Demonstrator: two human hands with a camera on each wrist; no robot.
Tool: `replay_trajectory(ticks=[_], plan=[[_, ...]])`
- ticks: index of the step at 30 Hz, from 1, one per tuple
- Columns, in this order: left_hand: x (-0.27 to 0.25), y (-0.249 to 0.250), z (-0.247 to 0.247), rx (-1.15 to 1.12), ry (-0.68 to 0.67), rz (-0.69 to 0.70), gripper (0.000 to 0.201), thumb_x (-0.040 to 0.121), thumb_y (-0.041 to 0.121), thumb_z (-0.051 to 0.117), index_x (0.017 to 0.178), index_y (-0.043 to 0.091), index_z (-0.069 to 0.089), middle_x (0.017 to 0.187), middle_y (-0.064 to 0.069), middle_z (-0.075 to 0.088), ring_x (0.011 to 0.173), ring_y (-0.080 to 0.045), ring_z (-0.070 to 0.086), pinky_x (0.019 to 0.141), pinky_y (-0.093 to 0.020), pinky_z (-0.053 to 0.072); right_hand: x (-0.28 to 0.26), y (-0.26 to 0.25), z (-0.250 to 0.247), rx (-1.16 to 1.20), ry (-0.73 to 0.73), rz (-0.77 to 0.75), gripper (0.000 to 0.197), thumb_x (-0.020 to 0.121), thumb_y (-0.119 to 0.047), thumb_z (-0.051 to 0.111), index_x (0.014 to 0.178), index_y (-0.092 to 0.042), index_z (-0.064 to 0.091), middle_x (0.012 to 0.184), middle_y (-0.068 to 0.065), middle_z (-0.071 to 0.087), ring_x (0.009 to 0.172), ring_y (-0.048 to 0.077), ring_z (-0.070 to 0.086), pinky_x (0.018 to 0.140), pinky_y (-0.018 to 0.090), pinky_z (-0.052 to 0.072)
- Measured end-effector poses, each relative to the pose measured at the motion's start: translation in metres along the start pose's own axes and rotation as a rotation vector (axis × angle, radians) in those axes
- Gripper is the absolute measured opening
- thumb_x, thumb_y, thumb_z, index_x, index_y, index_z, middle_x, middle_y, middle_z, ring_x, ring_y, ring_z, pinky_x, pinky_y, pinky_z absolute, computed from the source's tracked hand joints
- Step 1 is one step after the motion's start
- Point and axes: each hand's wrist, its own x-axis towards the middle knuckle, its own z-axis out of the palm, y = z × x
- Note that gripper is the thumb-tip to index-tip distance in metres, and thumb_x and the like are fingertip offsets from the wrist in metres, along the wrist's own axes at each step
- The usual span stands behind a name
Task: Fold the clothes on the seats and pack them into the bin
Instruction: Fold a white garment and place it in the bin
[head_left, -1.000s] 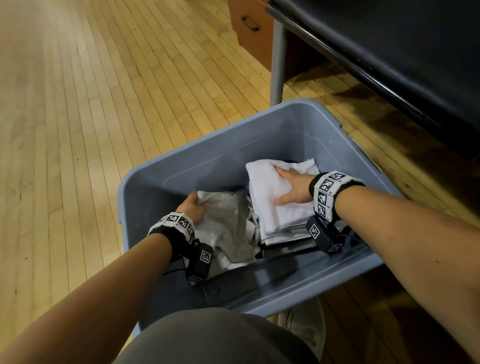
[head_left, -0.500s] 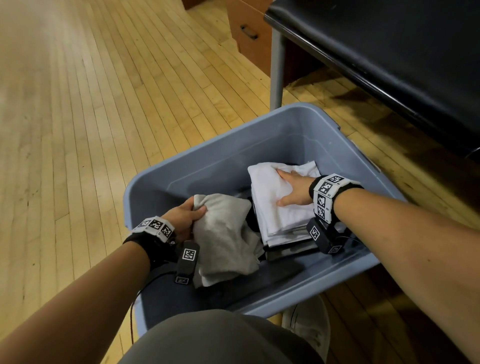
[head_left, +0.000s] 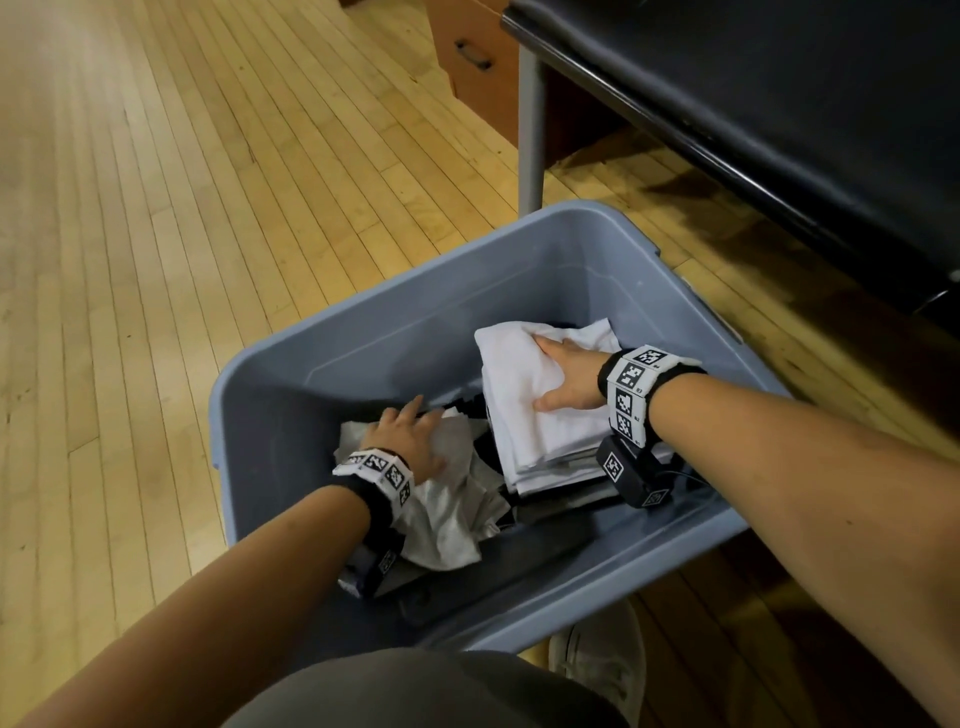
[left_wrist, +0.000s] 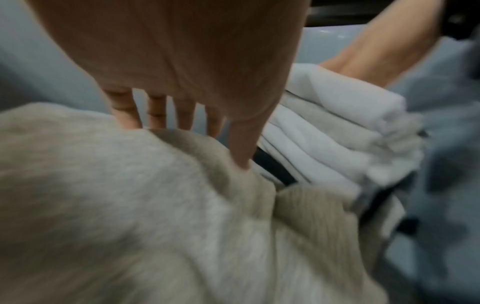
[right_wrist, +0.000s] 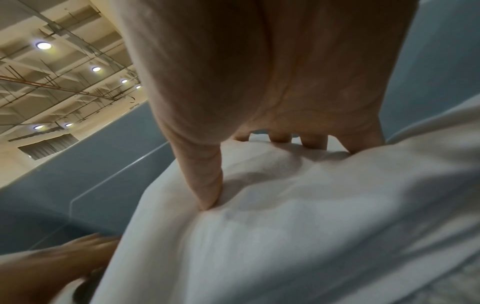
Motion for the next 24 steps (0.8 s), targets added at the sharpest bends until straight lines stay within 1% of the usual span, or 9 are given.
replay_trajectory(ticks=[3,8,10,13,15,18,20,22,24], plan=[[0.016,-0.004,-0.009,0.055,-0.016,-0.056,0.050,0.085,0.042,0.060,0.131,0.024,0.051,0.136,-0.008,0.048,0.125,-0.032,0.040,0.104,-0.044,0.036,0.002,0.002,0.001,-0.001,-0.003,-0.005,0.114,0.071,-0.066,0.066,0.152,-0.040,-0.010,0.162,0.007,0.010,0.145,0.035,0.024,0.113,0.054,0.029],[0.024,-0.018,-0.035,-0.250,0.056,-0.023,0.023,0.085,0.033,0.062,0.105,0.023,0.065,0.117,-0.007,0.065,0.109,-0.032,0.058,0.090,-0.037,0.049,0.004,0.004,0.003,-0.007,0.014,0.008,0.111,0.076,-0.061,0.067,0.154,-0.037,-0.009,0.162,0.011,0.009,0.146,0.035,0.022,0.115,0.053,0.027],[0.027,-0.023,-0.045,-0.350,0.108,-0.048,0.023,0.086,0.028,0.063,0.105,0.016,0.065,0.117,-0.011,0.065,0.108,-0.033,0.058,0.089,-0.035,0.047,0.004,0.002,0.002,-0.006,0.018,0.006,0.110,0.077,-0.060,0.067,0.154,-0.037,-0.009,0.162,0.011,0.010,0.146,0.035,0.022,0.115,0.053,0.027],[0.026,-0.021,-0.052,-0.463,0.137,-0.125,0.048,0.083,0.029,0.070,0.125,0.012,0.054,0.130,-0.015,0.053,0.116,-0.035,0.052,0.095,-0.038,0.044,0.003,-0.001,0.000,-0.002,0.020,0.001,0.112,0.074,-0.062,0.067,0.154,-0.038,-0.008,0.161,0.011,0.012,0.145,0.035,0.023,0.114,0.054,0.028],[0.016,-0.012,-0.052,-0.351,0.173,-0.144,0.072,0.076,0.035,0.077,0.135,0.014,0.041,0.135,-0.017,0.040,0.122,-0.037,0.044,0.101,-0.044,0.042,0.001,-0.004,-0.001,0.006,0.022,0.008,0.114,0.071,-0.063,0.068,0.153,-0.039,-0.008,0.161,0.010,0.014,0.144,0.035,0.026,0.113,0.053,0.031],[0.000,0.004,-0.038,-0.122,0.180,0.015,0.078,0.070,0.039,0.079,0.134,0.019,0.038,0.132,-0.010,0.040,0.121,-0.033,0.044,0.098,-0.045,0.042,-0.002,-0.008,-0.002,-0.009,0.052,0.017,0.112,0.074,-0.058,0.070,0.154,-0.036,-0.005,0.158,0.012,0.019,0.140,0.037,0.032,0.110,0.051,0.036],[-0.005,0.005,-0.022,-0.079,0.013,0.088,0.087,0.068,0.047,0.078,0.139,0.027,0.033,0.143,-0.003,0.035,0.132,-0.027,0.038,0.103,-0.046,0.038,-0.005,-0.009,-0.002,-0.026,0.068,0.021,0.111,0.077,-0.054,0.071,0.155,-0.033,-0.004,0.156,0.015,0.021,0.137,0.039,0.035,0.108,0.049,0.039],[-0.005,-0.002,-0.007,0.012,-0.193,0.076,0.101,0.065,0.058,0.076,0.147,0.033,0.024,0.159,0.001,0.012,0.147,-0.024,0.014,0.112,-0.052,0.027,-0.011,-0.012,-0.003,-0.056,0.073,0.019,0.113,0.076,-0.053,0.073,0.155,-0.032,-0.005,0.156,0.017,0.020,0.136,0.041,0.036,0.106,0.048,0.041],[-0.003,-0.006,-0.001,0.106,-0.317,0.062,0.109,0.064,0.066,0.072,0.151,0.036,0.014,0.161,-0.001,-0.013,0.148,-0.025,-0.010,0.117,-0.054,0.016,-0.018,-0.014,-0.004,-0.088,0.074,0.019,0.117,0.074,-0.053,0.075,0.154,-0.032,-0.007,0.157,0.018,0.015,0.137,0.042,0.034,0.107,0.051,0.040]])
